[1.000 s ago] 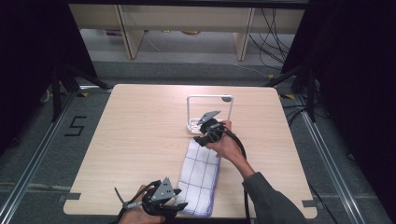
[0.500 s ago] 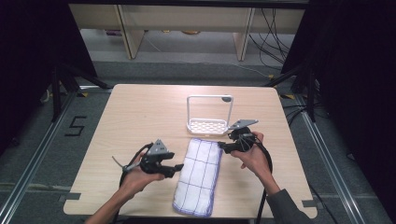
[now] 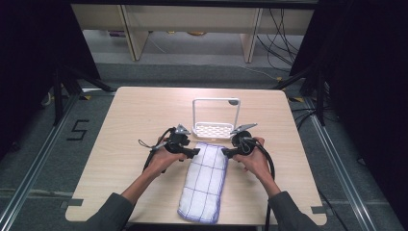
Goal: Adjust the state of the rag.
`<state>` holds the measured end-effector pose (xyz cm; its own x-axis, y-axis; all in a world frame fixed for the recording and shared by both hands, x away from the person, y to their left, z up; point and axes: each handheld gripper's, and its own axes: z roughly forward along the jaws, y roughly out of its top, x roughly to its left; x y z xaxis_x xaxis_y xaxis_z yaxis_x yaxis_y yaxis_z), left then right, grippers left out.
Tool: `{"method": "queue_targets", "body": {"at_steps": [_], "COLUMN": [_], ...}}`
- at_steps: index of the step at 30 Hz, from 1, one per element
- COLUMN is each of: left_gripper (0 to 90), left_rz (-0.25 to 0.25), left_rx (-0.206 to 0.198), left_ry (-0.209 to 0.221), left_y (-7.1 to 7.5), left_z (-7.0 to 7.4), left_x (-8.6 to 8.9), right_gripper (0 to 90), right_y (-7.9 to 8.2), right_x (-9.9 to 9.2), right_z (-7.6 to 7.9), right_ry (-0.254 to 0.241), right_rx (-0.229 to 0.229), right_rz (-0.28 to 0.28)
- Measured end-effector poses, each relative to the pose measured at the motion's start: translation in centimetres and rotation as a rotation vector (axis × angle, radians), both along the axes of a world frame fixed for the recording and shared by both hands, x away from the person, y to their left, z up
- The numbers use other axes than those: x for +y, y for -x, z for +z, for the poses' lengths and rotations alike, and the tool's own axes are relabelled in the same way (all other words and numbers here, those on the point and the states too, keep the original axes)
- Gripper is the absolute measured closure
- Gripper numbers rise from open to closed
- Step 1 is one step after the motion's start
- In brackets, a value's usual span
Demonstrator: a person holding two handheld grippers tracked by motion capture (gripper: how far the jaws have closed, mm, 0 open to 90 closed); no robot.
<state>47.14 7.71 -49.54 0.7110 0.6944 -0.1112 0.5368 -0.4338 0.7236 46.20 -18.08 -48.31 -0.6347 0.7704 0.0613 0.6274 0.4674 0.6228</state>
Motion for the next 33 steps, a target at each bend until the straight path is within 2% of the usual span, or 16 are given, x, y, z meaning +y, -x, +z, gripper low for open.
{"method": "queue_targets", "body": {"at_steps": [2,4,6,9,10,12,13,15,18,21,22,25,26,29,30,33], "left_gripper": [39.6,40.3,41.0,47.0,52.1,54.5,62.0,66.7,69.5,73.0,76.6,78.3,78.9,79.3,79.6,79.9], "left_rz": [0.003,-0.004,-0.007,-0.021,-0.049,-0.066,-0.074,-0.101,-0.122,-0.120,-0.116,-0.115,-0.110,-0.096,-0.090,-0.089], "left_rx": [0.006,0.023,0.024,-0.003,-0.031,-0.032,-0.030,-0.036,-0.038,-0.024,-0.027,-0.039,-0.049,-0.057,-0.060,-0.066], "left_ry": [0.003,-0.001,-0.011,-0.028,-0.037,-0.029,-0.027,-0.030,-0.023,-0.002,-0.007,-0.021,-0.018,-0.006,-0.003,-0.001], "left_y": [-0.6,-1.1,-1.3,-1.5,-1.6,-1.6,-1.5,-1.5,-1.5,-1.5,-1.4,-1.1,-1.0,-0.7,-0.6,-0.4], "left_z": [-0.3,-0.7,-1.0,-1.3,-1.5,-1.7,-1.6,-1.6,-1.7,-1.8,-1.7,-1.6,-1.7,-1.8,-1.8,-1.8], "left_x": [-0.2,-0.6,-1.0,-1.6,-1.9,-2.1,-2.1,-2.0,-1.8,-1.5,-1.3,-1.1,-0.9,-0.2,0.0,0.4], "right_gripper": [42.0,42.0,42.2,43.8,45.3,46.0,49.6,53.8,58.6,66.6,73.3,77.9,81.6,82.7,83.2,83.7], "right_y": [-0.1,-0.3,-0.4,-0.7,-0.8,-0.8,-0.9,-0.9,-0.8,-1.0,-1.1,-1.1,-1.3,-1.4,-1.5,-1.4], "right_x": [0.2,0.7,0.9,1.1,1.2,1.2,1.1,1.1,1.2,1.2,1.4,1.6,1.8,2.3,2.6,3.1], "right_z": [-0.1,-0.6,-0.8,-1.2,-1.3,-1.3,-1.4,-1.4,-1.3,-1.3,-1.4,-1.3,-1.4,-1.4,-1.5,-1.1], "right_ry": [0.002,0.012,0.054,0.070,0.074,0.068,0.062,0.048,0.044,0.033,0.031,0.006,0.021,0.038,0.049,0.046], "right_rx": [0.015,-0.001,-0.007,-0.011,0.005,0.009,0.001,0.014,0.048,0.033,0.047,0.062,0.014,-0.007,-0.041,-0.044], "right_rz": [-0.004,0.001,0.015,0.018,0.009,0.017,0.028,0.021,0.012,0.060,0.040,0.062,0.096,0.100,0.120,0.131]}}
